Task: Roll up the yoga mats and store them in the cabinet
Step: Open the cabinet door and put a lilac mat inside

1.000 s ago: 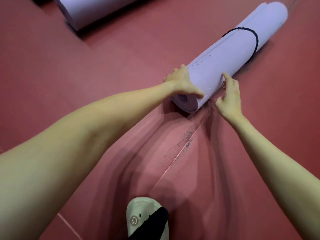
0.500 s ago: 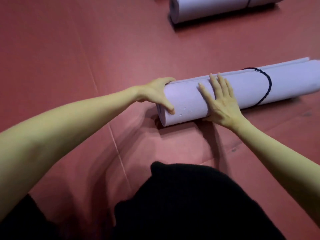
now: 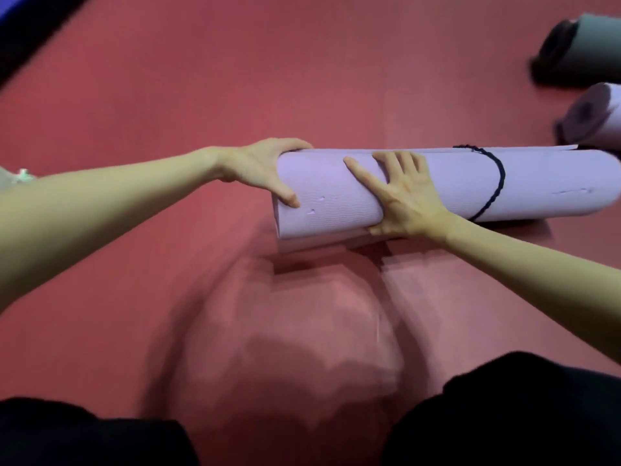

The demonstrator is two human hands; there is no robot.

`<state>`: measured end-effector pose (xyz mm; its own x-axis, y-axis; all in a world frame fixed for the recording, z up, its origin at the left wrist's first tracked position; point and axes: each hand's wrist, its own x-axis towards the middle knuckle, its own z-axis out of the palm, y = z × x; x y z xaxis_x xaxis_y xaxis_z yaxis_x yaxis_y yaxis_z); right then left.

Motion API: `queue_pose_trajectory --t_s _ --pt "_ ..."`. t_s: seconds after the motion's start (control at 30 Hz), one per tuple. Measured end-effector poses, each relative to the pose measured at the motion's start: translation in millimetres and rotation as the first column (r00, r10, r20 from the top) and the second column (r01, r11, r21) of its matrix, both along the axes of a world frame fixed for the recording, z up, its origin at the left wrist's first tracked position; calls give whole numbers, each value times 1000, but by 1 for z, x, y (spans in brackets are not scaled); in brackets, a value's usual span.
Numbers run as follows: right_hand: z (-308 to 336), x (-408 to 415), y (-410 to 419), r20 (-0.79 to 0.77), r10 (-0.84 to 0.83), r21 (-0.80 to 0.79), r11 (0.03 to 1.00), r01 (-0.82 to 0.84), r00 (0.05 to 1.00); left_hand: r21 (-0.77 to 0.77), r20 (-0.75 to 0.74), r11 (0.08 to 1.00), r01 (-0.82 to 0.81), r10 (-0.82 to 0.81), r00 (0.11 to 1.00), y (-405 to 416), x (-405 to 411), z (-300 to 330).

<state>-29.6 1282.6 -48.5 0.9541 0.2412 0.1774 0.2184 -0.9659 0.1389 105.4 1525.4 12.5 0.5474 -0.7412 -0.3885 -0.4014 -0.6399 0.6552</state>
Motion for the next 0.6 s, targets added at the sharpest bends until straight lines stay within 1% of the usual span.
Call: queue_pose_trajectory --t_s 0.07,0.1,0.13,0.17,0.2,0.27,0.33,0.4,0.47,0.5,0.6 --pt "9 28 43 -6 90 -17 996 -90 996 -43 -15 991 -130 130 991 61 4 -4" --pt "14 40 64 -5 123 -23 992 -123 992 -98 -32 971 -220 218 975 88 3 -7" --pt "18 52 87 -6 157 -27 987 -157 988 -176 -49 929 -324 321 946 116 -2 -12" --pt "22 64 112 -13 188 -26 982 -188 982 -270 -64 863 -427 426 902 145 -9 -17" --pt "26 74 137 -26 216 -22 976 -217 976 -361 -80 779 -513 523 849 172 -17 -24" --pt "34 89 191 -67 282 -10 959 -284 957 -477 -123 615 -628 661 740 223 -35 -38" --pt "37 99 246 -117 357 0 933 -360 927 -528 -218 443 -725 754 620 272 -51 -48" --pt "36 104 298 -168 434 1 898 -441 885 -536 -313 256 -805 825 471 315 -68 -51" --pt "35 107 343 -218 499 -5 859 -512 839 -557 -385 68 -828 862 330 349 -88 -52" --pt "36 108 364 -233 529 -11 838 -546 816 -566 -425 -13 -824 861 278 365 -97 -53" --pt "45 112 417 -259 603 -26 776 -630 754 -556 -538 -197 -808 826 169 407 -118 -49"
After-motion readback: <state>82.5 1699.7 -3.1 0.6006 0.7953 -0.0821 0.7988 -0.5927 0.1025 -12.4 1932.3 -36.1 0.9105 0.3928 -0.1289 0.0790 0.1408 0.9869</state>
